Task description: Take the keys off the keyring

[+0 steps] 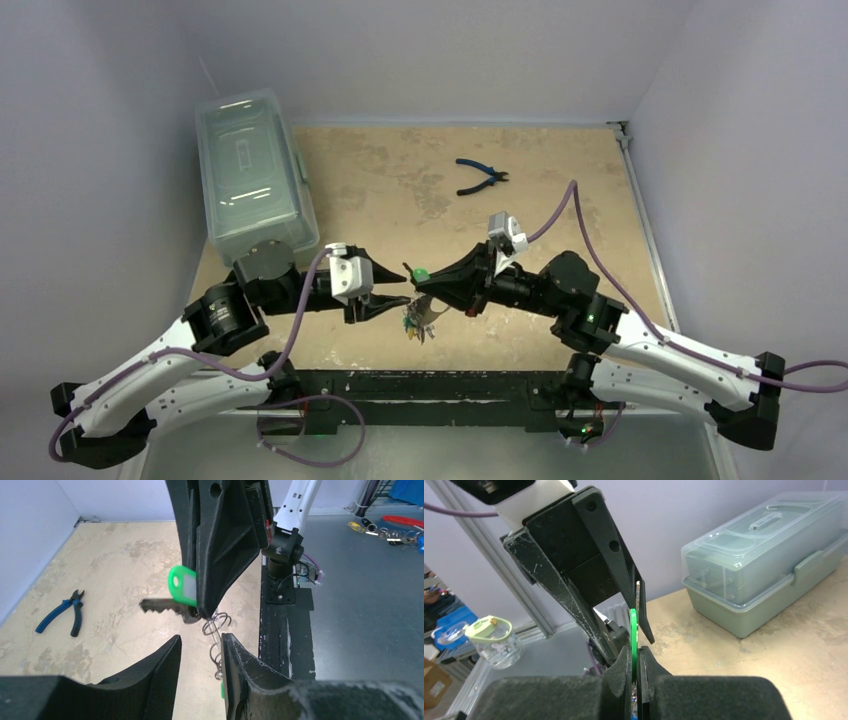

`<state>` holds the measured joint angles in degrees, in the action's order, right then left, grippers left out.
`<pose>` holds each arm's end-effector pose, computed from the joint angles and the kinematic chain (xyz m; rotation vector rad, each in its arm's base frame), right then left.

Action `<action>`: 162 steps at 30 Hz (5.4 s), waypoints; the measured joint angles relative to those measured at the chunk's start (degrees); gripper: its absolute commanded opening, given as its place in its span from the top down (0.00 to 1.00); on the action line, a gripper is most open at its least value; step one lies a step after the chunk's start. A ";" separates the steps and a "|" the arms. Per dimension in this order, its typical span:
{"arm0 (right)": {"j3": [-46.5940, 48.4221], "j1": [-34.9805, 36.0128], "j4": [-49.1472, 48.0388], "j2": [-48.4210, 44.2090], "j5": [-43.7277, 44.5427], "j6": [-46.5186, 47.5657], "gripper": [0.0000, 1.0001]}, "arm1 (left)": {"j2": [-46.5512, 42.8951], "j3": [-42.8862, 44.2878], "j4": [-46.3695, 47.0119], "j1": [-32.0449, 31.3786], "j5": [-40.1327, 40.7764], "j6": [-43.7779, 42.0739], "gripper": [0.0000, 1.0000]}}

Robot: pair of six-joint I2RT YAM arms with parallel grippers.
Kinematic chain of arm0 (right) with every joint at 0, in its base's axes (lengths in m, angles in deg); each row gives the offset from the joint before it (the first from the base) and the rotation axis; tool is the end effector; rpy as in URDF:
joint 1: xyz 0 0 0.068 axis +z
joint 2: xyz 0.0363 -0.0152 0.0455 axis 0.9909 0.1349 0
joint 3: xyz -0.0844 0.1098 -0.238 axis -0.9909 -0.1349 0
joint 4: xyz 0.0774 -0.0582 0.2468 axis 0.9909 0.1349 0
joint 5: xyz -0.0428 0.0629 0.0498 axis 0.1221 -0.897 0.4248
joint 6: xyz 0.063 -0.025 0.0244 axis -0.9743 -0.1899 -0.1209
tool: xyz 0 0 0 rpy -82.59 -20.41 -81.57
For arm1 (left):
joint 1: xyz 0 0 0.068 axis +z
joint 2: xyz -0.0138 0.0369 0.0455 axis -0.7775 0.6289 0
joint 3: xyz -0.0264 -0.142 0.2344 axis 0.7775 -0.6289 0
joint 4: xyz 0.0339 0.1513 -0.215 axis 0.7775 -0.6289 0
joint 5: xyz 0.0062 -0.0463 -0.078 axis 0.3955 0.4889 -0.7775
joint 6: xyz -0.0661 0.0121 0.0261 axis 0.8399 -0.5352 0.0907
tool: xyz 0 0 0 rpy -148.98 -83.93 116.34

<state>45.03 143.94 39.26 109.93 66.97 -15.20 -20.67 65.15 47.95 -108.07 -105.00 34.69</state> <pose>0.0898 0.2000 0.3757 -0.7683 1.3229 1.3511 0.0731 -0.1561 0.3946 1.2056 1.3217 -0.9830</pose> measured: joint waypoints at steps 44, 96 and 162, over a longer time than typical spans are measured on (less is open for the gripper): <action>-0.81 -0.11 -1.07 -2.82 4.96 -2.51 1.00 | 1.29 -1.86 4.83 0.02 0.22 -2.19 0.73; -1.40 -0.13 -5.35 -3.02 -0.87 -3.28 1.00 | -1.90 -2.51 10.97 0.02 2.67 5.07 1.00; 4.70 6.82 10.38 3.93 51.01 -4.24 1.00 | 13.14 -9.62 26.77 0.02 19.26 15.56 0.57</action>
<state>49.73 150.76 49.64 113.86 117.99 -19.44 -7.53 55.54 74.72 -108.04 -85.74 50.26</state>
